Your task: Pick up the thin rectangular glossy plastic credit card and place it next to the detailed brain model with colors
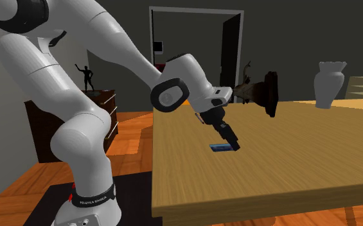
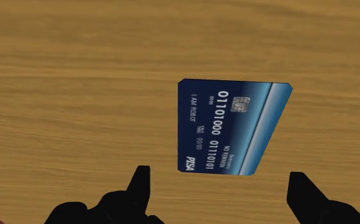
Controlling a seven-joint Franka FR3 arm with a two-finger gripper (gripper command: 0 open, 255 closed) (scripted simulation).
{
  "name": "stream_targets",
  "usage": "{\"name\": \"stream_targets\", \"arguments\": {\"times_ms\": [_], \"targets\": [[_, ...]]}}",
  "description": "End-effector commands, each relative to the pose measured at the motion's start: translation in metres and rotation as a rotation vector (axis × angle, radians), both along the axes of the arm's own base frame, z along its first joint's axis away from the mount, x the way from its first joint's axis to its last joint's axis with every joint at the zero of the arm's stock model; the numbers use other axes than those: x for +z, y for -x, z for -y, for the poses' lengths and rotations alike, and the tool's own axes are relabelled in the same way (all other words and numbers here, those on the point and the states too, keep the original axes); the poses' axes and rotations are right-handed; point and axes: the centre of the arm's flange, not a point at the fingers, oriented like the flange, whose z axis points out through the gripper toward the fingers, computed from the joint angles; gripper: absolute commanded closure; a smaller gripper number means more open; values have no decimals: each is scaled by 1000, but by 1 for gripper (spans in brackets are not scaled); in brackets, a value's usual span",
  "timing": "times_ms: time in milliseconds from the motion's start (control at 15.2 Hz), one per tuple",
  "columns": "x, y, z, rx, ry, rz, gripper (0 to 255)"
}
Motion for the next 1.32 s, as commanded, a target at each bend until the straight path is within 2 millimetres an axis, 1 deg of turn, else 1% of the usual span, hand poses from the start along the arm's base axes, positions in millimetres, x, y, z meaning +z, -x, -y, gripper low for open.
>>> {"name": "stream_targets", "arguments": {"times_ms": [0, 66, 660, 1254], "targets": [[0, 0, 0, 0, 0, 0, 0], [0, 0, 0, 0, 0, 0, 255], [0, 0, 0, 0, 0, 0, 255], [47, 0, 0, 0, 0, 0, 255]]}}
